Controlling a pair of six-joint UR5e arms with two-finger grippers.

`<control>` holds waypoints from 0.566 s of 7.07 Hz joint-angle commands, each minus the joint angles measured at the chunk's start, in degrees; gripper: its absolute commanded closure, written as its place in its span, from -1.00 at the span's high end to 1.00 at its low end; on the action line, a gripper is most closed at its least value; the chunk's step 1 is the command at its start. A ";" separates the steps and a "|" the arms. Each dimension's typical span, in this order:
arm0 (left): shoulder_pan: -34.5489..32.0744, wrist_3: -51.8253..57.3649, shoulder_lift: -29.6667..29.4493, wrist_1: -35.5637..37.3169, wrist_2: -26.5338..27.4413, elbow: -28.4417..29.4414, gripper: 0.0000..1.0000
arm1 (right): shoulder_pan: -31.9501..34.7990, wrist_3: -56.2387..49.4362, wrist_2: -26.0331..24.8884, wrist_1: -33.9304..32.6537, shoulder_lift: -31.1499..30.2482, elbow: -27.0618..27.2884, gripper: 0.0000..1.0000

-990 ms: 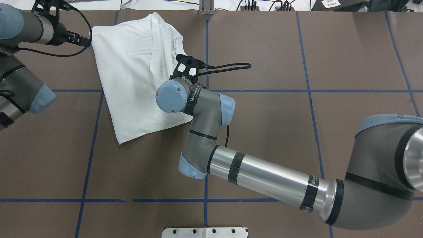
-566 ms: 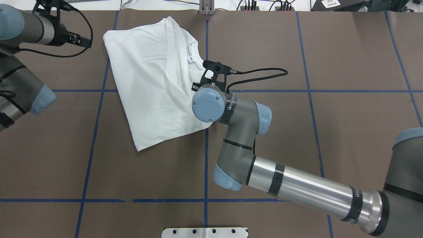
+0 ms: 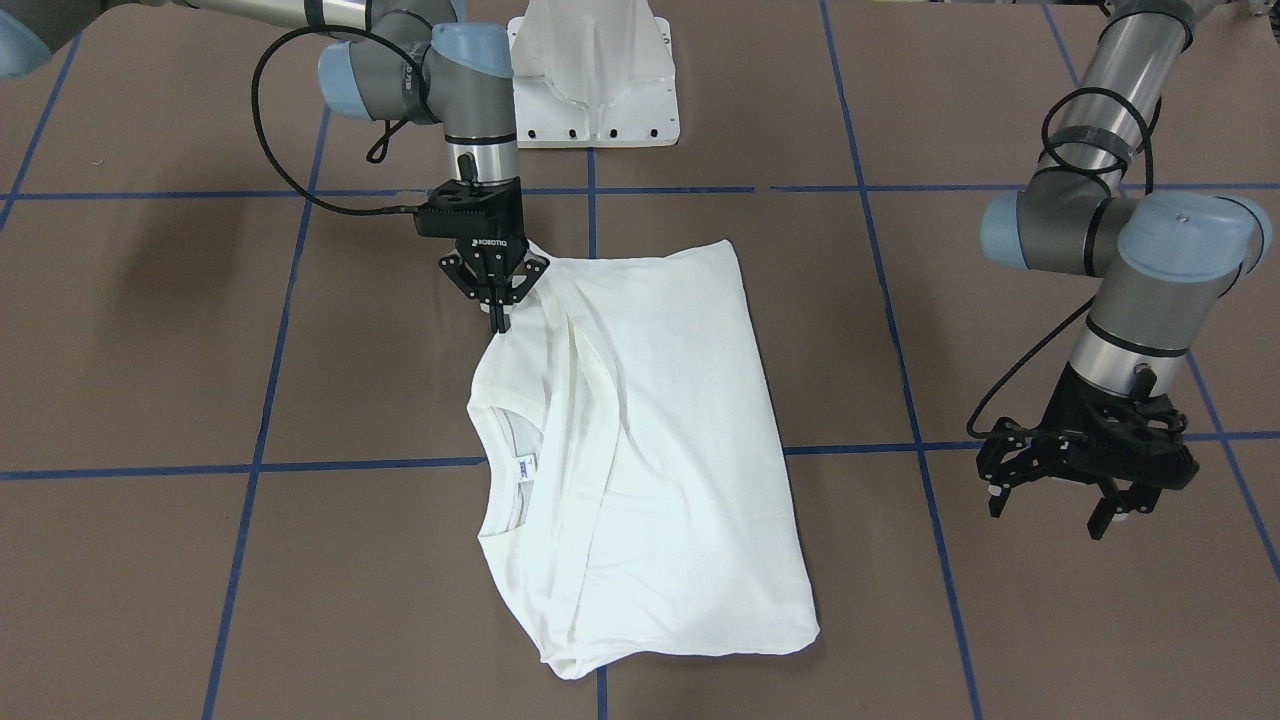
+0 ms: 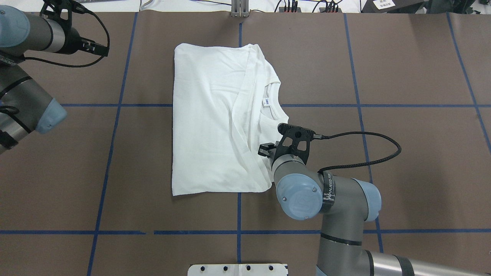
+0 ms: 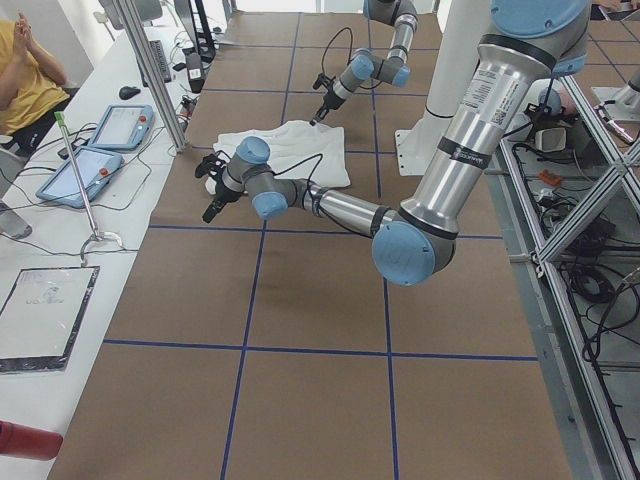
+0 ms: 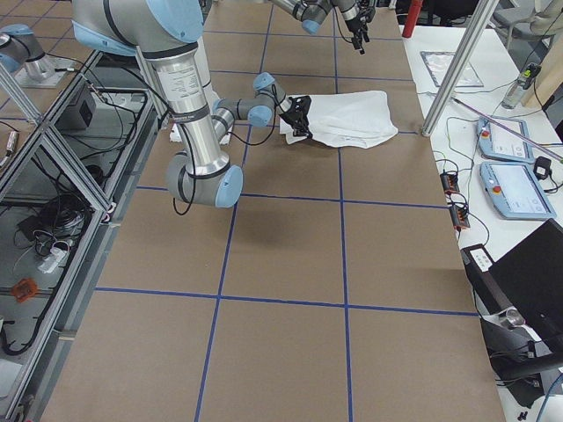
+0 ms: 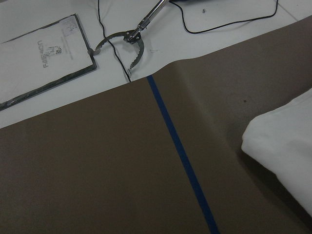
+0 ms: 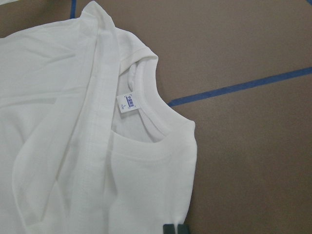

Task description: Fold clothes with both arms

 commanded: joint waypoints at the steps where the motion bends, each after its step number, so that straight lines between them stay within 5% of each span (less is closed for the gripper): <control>1: 0.11 0.00 0.00 0.00 -0.09 -0.40 1.00 | -2.05 0.54 -0.64 -4.19 -2.33 3.42 0.98; 3: 0.11 0.00 0.00 0.00 -0.09 -0.49 1.00 | -0.49 -1.38 -0.03 -4.46 -2.70 5.78 1.00; 4: 0.11 0.00 0.00 0.00 -0.09 -0.49 1.00 | 2.58 -4.36 4.15 -4.63 0.09 5.19 1.00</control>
